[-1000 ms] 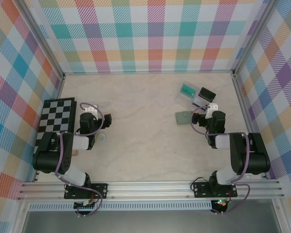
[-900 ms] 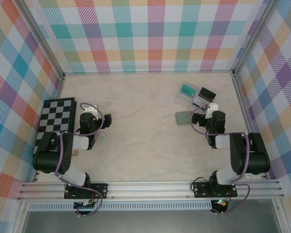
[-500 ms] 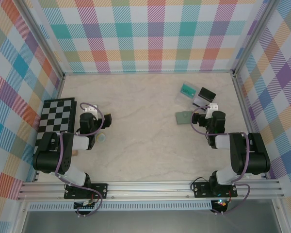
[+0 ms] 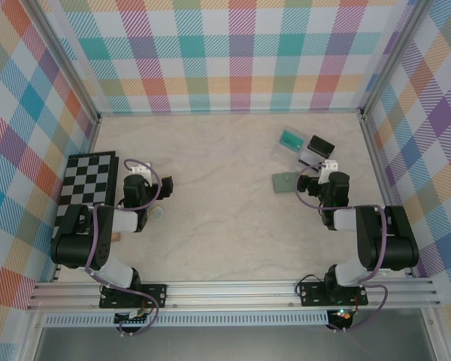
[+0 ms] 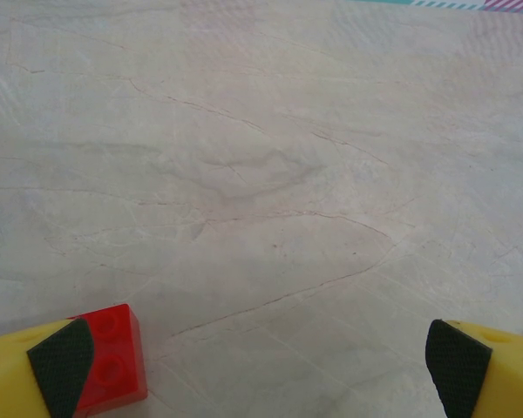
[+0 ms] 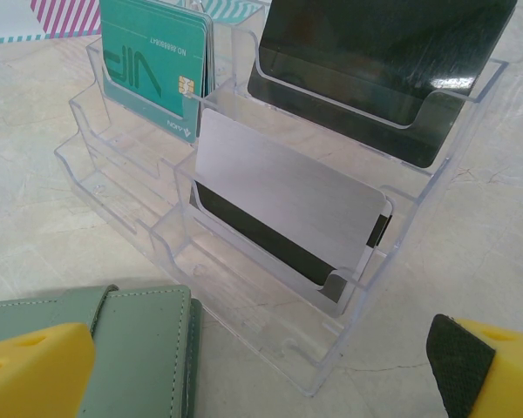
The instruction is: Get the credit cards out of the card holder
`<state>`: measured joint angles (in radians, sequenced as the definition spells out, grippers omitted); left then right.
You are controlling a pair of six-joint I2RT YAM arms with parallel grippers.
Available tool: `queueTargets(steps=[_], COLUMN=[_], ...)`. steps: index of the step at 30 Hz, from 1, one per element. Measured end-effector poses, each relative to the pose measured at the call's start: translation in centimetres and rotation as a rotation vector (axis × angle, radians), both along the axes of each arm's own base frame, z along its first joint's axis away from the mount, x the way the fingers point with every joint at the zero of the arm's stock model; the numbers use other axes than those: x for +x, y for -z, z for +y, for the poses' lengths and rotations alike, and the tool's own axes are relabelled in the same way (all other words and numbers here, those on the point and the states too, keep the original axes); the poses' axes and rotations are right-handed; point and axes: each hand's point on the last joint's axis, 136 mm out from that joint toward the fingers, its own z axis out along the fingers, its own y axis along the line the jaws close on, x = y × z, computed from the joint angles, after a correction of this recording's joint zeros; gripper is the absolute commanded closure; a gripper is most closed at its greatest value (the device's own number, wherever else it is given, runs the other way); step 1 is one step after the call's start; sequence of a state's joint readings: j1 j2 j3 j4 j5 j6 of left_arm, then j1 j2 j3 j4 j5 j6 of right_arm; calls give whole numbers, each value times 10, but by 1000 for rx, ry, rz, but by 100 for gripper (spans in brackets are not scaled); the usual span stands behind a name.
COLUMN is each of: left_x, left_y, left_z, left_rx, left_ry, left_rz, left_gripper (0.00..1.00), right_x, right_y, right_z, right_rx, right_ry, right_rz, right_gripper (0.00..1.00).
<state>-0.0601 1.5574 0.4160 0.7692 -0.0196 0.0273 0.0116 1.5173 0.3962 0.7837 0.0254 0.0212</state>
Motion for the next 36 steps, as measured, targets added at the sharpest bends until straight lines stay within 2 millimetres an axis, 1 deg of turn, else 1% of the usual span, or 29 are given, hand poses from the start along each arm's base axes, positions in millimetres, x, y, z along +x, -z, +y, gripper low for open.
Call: queueTargets(steps=[3,9,12,15,18,20,22,25,26,28,31,34,36], left_x=[-1,-6,-9,-14,-16,-16,-17,-14,-13,-11,-8,-7,-8], left_y=[-5,-32,-49,-58,-68,-71,-69,-71,-72,-72,-65,-57,-52], left_z=[3,15,22,24,27,30,31,31,30,28,24,19,16], left_rx=[6,27,34,12,-36,-69,-89,-113,-120,-132,-149,-164,-173], left_ry=[-15,-79,-118,-142,-180,-219,-238,-251,-251,-246,-232,-216,-204], left_rz=[-4,-31,-60,-56,-64,-62,-38,-14,-9,1,37,73,95], left_gripper=[0,0,0,0,0,0,0,0,0,0,0,0,0], right_x=[-5,-20,-26,-29,-34,-38,-41,-45,-47,-52,-57,-47,-32], right_y=[-12,-64,-79,-90,-96,-95,-89,-69,-59,-41,-19,-9,-5], right_z=[-2,-16,-18,-15,-10,-4,5,17,22,35,59,77,85], right_rx=[0,52,108,169,238,282,337,405,420,432,411,369,340], right_ry=[14,119,162,179,190,184,174,166,167,161,141,128,129], right_rz=[-14,-54,2,77,166,222,292,408,451,530,641,702,717], right_gripper=[0,0,0,0,0,0,0,0,0,5,12,17,22])
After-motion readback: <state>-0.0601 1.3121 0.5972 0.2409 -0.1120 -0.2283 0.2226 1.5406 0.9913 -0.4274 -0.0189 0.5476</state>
